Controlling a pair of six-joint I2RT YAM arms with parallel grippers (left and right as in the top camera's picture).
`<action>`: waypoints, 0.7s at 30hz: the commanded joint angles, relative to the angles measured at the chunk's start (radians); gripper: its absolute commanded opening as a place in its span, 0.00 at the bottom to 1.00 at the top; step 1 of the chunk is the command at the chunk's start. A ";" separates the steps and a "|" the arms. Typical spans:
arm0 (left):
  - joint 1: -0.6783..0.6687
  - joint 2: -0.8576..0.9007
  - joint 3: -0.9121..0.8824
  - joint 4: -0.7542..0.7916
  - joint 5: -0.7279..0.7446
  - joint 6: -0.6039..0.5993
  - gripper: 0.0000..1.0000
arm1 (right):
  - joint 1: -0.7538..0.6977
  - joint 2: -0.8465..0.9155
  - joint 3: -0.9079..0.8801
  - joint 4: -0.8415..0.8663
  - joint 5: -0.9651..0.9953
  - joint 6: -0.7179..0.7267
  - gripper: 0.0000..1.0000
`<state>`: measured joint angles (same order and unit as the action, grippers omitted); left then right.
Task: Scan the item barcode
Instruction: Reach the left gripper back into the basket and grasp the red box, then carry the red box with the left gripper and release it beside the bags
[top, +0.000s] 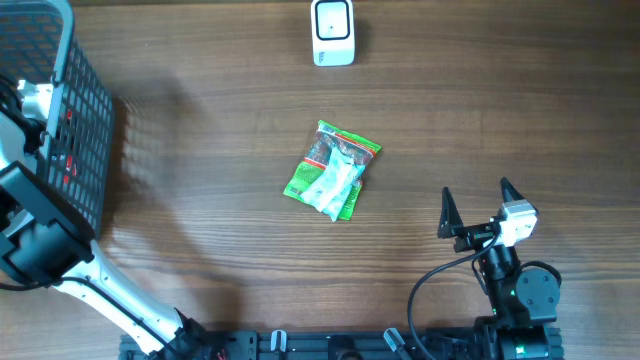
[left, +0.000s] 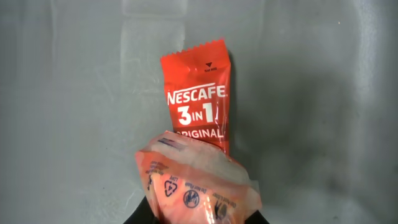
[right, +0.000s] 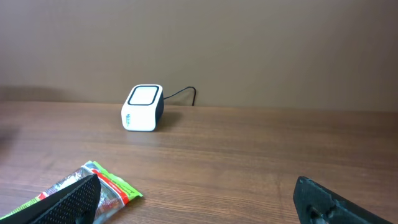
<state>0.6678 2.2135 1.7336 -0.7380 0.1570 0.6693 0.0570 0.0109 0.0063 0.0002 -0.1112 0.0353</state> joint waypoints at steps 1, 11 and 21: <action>0.003 -0.051 -0.014 0.023 0.007 -0.087 0.06 | -0.004 -0.007 -0.001 0.005 0.005 -0.009 1.00; 0.000 -0.428 -0.014 0.082 0.015 -0.396 0.05 | -0.004 -0.007 -0.001 0.005 0.005 -0.009 1.00; -0.142 -0.920 -0.014 -0.253 0.283 -0.713 0.04 | -0.004 -0.007 -0.001 0.005 0.005 -0.009 1.00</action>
<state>0.5812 1.3651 1.7187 -0.8692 0.3016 0.0429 0.0570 0.0109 0.0063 -0.0002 -0.1116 0.0353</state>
